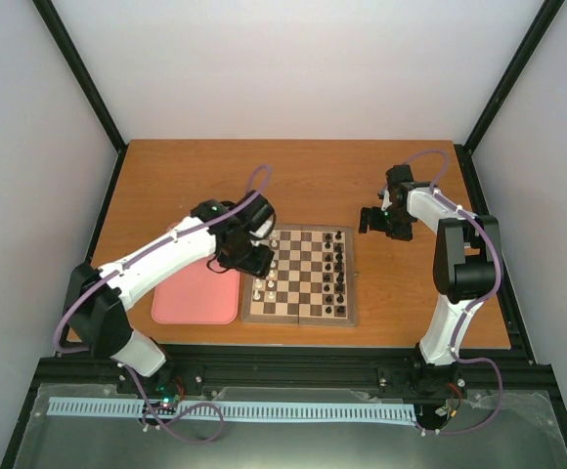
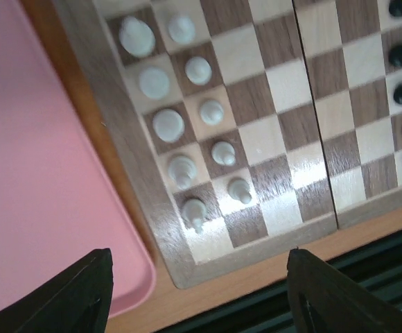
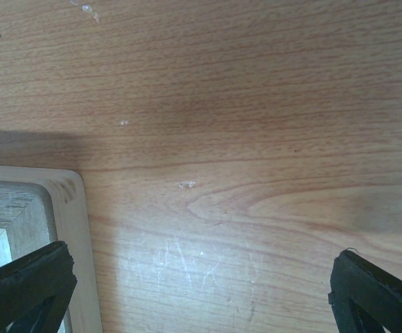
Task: Set up the chess pieces on the board
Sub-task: Place the chess piece on the chessboard, then pick up the chess piece from the storage box.
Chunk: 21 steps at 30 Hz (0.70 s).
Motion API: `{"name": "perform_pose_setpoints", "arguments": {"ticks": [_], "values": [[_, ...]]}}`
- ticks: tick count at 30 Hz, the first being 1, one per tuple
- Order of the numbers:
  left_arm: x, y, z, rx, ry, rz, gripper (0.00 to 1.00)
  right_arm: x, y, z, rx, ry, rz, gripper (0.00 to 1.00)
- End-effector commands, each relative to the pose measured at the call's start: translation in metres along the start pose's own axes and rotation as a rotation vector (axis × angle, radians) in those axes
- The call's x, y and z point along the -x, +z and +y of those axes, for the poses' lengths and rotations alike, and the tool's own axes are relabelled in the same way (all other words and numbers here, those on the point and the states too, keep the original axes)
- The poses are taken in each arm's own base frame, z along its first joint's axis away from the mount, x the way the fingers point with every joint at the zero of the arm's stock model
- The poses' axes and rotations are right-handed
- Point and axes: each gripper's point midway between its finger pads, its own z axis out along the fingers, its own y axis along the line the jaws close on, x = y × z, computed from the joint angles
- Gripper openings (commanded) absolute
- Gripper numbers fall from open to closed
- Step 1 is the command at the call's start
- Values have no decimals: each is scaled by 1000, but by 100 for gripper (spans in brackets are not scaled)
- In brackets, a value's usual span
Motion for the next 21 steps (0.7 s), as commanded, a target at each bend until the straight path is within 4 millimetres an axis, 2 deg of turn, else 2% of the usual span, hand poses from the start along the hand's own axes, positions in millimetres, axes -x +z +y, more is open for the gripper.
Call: {"name": "perform_pose_setpoints", "arguments": {"ticks": [1,4,7,11,16,21], "values": [[24,-22,36,50,-109,-77,70,6,-8,1,15,6,-33,100],[42,-23,87,110,-290,-112,68,6,-9,1,13,2,-36,100],[52,-25,144,195,-478,-127,65,6,-10,2,16,1,-34,100],[50,-21,195,261,-640,-128,57,7,-12,2,15,-1,-40,100],[24,15,232,242,-781,-21,51,7,-10,2,15,1,-36,100],[14,33,243,260,-800,17,50,6,-8,0,11,0,-28,100]]}}
